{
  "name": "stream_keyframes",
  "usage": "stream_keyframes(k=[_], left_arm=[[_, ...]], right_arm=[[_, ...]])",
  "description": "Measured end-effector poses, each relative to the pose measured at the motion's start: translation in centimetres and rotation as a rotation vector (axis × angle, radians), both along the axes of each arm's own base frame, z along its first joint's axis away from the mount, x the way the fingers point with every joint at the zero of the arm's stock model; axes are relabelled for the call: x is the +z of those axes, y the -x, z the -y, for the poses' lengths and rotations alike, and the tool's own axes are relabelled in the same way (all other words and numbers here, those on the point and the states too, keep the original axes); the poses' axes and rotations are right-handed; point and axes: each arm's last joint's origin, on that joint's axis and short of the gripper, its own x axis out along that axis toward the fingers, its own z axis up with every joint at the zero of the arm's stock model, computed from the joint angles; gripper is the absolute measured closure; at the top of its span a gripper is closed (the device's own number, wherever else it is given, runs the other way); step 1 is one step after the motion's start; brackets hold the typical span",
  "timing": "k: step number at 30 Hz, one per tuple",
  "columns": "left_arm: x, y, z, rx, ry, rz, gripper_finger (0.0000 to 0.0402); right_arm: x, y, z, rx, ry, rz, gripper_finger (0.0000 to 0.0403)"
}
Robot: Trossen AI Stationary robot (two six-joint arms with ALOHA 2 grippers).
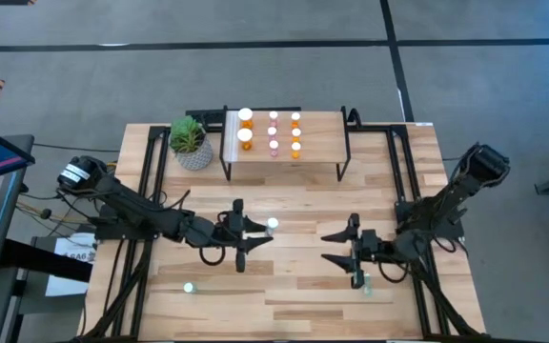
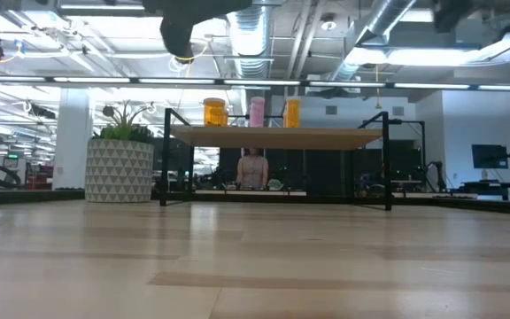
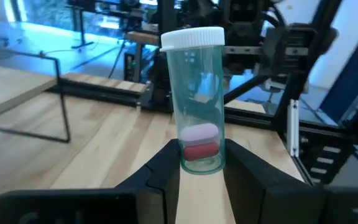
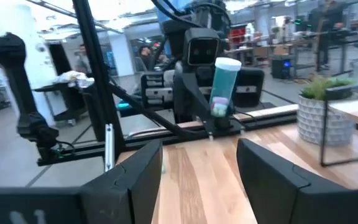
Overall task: Pick and place medicine bottles onto shelf by color
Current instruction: Put the top left blue pill bottle on the shelf
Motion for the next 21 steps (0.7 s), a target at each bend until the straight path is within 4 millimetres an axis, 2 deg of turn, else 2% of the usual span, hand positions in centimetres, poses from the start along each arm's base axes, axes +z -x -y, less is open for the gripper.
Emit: stream_keyframes(k=[10, 21], left_arm=[[0.1, -1.5, -1.3, -0.109, -0.043, 0.106, 0.0313], [0.9, -1.8, -2.2, -0.215, -0.073, 0.195, 0.0313]], right_arm=[[0.4, -2.3, 2.8, 0.097, 0.008, 0.049, 0.0173], [0.9, -2.4, 3.1, 0.096, 0.0, 0.097, 0.0173]])
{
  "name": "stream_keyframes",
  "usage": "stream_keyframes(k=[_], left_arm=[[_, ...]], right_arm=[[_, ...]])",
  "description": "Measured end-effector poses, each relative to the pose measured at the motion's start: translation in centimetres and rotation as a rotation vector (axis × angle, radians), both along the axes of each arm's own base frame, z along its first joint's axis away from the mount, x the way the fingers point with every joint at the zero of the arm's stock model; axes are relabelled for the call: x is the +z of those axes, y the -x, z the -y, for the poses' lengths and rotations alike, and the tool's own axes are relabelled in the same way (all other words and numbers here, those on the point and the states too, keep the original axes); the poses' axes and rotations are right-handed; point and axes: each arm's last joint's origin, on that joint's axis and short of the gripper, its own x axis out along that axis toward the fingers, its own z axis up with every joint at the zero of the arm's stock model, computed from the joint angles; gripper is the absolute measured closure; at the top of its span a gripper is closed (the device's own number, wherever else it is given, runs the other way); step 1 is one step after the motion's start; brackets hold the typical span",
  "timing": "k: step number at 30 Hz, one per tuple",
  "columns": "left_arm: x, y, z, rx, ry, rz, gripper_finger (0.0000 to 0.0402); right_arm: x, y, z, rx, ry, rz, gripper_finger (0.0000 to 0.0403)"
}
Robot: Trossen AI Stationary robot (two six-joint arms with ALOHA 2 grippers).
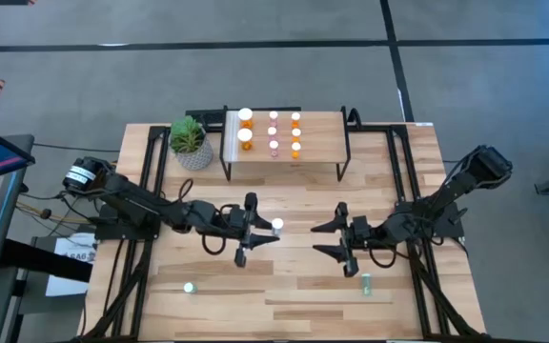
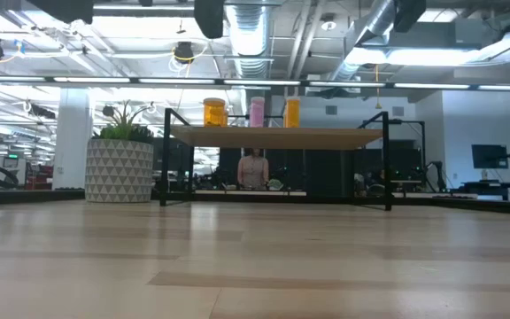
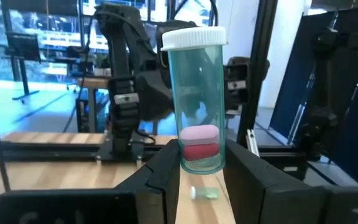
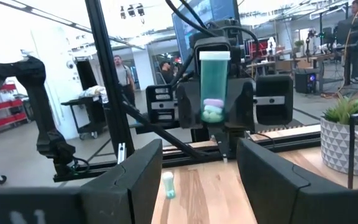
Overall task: Pick and place medicine bottles onto shelf by color
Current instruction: Put the top left blue pill bottle on the shelf
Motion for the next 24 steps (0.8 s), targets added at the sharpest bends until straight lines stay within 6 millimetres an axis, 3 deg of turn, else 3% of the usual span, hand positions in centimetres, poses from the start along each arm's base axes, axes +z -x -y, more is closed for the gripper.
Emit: stream_keyframes(k=[6, 13, 17, 24], left_arm=[[-0.1, -0.2, -0.8, 0.02, -0.016, -0.003, 0.0313], [0.1, -0.5, -2.3, 0.054, -0.037, 0.013, 0.0313], [0.1, -0.7, -3.3, 0.038, -0.025, 0.018, 0.0313], [0.1, -0.7, -3.5, 0.005, -0.012, 0.016, 0.0313]], right_arm=[[-0.2, -0.5, 0.8, -0.025, 0.021, -0.017, 0.0173], [0.6, -1.4, 4.0, 0.105, 0.04, 0.0, 0.0173], [1.3, -0.7, 5.2, 0.09, 0.049, -0.02, 0.0173], [1.4, 1.7, 4.7, 0.09, 0.037, 0.009, 0.0173]])
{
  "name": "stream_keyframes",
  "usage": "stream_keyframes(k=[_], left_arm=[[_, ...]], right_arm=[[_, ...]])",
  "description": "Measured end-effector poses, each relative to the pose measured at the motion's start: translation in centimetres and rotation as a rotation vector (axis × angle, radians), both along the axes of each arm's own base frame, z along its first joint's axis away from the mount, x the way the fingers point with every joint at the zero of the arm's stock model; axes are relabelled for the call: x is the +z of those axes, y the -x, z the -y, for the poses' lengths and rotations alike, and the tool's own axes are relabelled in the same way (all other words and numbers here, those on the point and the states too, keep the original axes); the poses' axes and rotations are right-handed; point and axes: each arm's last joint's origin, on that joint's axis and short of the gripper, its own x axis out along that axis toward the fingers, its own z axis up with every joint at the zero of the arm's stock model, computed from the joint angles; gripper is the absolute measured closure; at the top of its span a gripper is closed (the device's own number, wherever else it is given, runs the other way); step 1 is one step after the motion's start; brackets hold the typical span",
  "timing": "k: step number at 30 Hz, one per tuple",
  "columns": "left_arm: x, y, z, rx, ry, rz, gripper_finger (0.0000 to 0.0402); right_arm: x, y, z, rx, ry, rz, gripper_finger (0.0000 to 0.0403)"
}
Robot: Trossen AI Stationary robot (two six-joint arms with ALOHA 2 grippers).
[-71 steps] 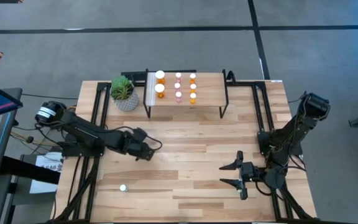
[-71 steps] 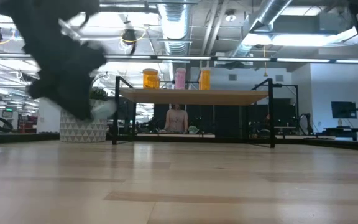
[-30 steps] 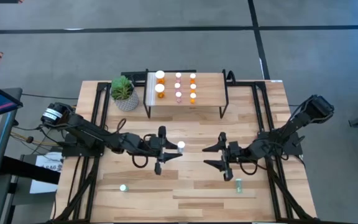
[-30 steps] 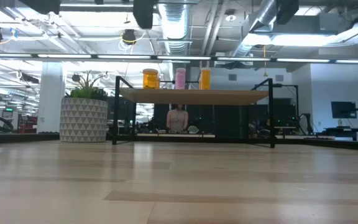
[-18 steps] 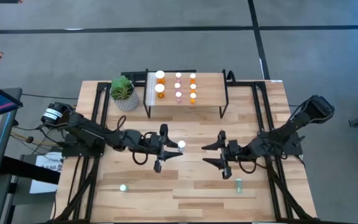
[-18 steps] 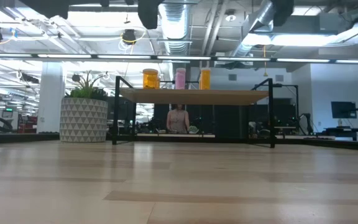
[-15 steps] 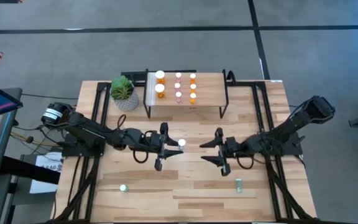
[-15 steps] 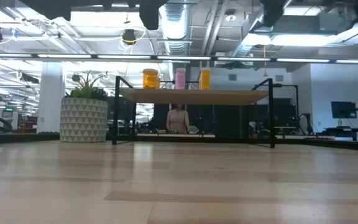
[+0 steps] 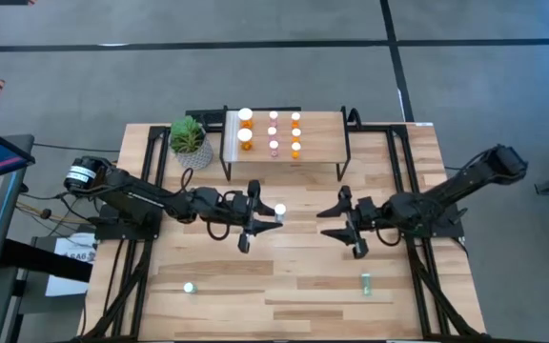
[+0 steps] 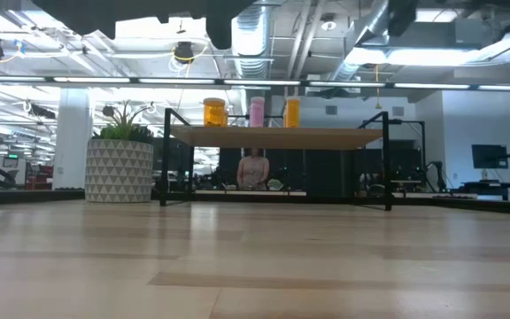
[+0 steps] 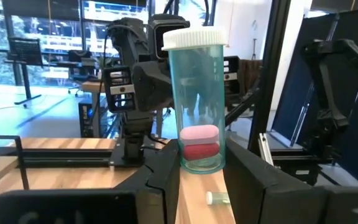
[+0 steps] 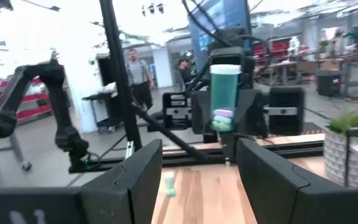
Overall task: Pick and place medicine bottles onto shelf by color
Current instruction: Put the top left blue pill bottle on the shelf
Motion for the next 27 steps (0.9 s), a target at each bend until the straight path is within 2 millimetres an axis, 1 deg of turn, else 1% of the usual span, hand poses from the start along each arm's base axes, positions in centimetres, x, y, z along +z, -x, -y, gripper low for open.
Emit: stream_keyframes(k=[4, 8, 16, 19, 25, 27], left_arm=[[0.2, 0.0, 0.0, -0.002, 0.003, 0.02, 0.0313], [0.2, 0.0, 0.0, -0.002, 0.004, 0.021, 0.0313], [0.4, 0.0, -0.2, 0.009, -0.009, 0.056, 0.0313], [0.0, -0.7, -0.7, 0.019, -0.014, 0.074, 0.0313], [-0.8, -3.3, -1.6, -0.027, -0.009, 0.064, 0.0313], [-0.8, -3.6, -1.7, -0.033, -0.007, 0.059, 0.0313]], right_arm=[[-0.8, 0.9, -0.3, -0.036, -0.012, -0.009, 0.0173], [-1.2, 1.4, -0.5, -0.041, -0.027, 0.011, 0.0173], [-1.4, 1.5, 0.3, -0.085, -0.005, 0.044, 0.0173], [-1.4, 1.3, 0.7, -0.1, 0.01, 0.045, 0.0173], [-1.4, 1.1, 1.3, -0.131, 0.015, 0.042, 0.0173], [-1.4, 1.2, 1.3, -0.127, 0.015, 0.043, 0.0173]])
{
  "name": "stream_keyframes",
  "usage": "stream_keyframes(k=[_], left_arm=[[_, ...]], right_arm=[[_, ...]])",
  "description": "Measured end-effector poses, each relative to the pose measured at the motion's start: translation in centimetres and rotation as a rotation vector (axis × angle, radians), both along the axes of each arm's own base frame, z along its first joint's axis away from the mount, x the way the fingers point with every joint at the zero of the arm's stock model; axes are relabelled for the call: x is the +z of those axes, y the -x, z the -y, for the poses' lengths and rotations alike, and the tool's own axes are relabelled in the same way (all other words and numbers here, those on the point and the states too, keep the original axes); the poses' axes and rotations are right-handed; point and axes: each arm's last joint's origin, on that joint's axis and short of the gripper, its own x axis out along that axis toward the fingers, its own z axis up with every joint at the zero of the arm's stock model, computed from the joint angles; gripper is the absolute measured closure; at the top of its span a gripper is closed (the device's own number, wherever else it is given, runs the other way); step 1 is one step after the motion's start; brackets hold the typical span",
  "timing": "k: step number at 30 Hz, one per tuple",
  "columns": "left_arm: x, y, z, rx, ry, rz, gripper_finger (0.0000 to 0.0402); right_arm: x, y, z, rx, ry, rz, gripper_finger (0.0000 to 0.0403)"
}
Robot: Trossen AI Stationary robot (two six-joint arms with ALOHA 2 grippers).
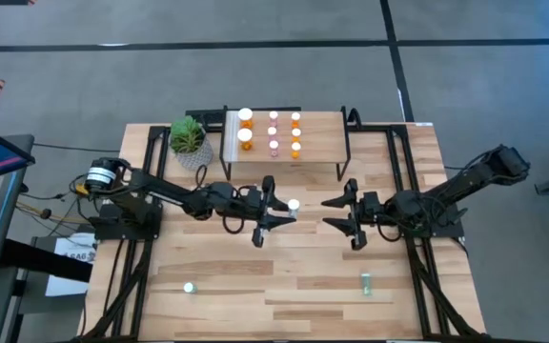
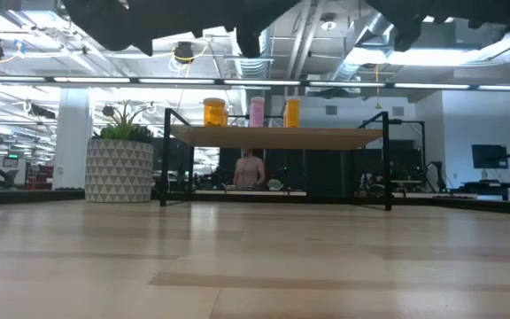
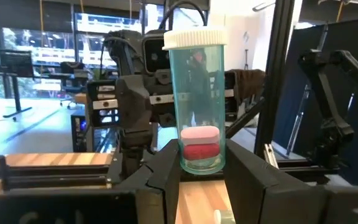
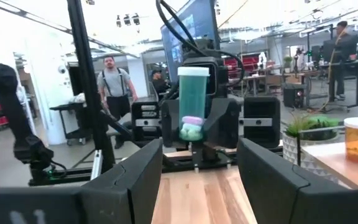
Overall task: Pick and place medicine bottles onto shelf by color
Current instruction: Put the top left blue pill bottle on the shelf
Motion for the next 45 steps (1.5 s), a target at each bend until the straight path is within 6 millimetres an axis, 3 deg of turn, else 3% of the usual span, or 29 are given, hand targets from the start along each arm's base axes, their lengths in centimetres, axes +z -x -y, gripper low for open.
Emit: stream_keyframes(k=[8, 15, 36, 45], left_arm=[[1.4, -0.3, 0.1, -0.039, -0.004, 0.05, 0.0313], [1.2, -0.4, 0.4, -0.045, -0.002, 0.033, 0.0313], [1.1, -0.3, 0.9, -0.101, 0.006, 0.021, 0.0313], [1.1, -0.3, 1.4, -0.115, 0.01, 0.023, 0.0313]], right_arm=[[1.2, 1.3, -0.5, 0.047, -0.018, 0.045, 0.0173], [1.5, 1.7, -0.7, 0.072, -0.056, 0.062, 0.0173], [1.3, 1.1, 0.2, 0.018, -0.11, 0.059, 0.0173], [3.7, -0.9, -0.2, -0.023, -0.04, 0.006, 0.0173]])
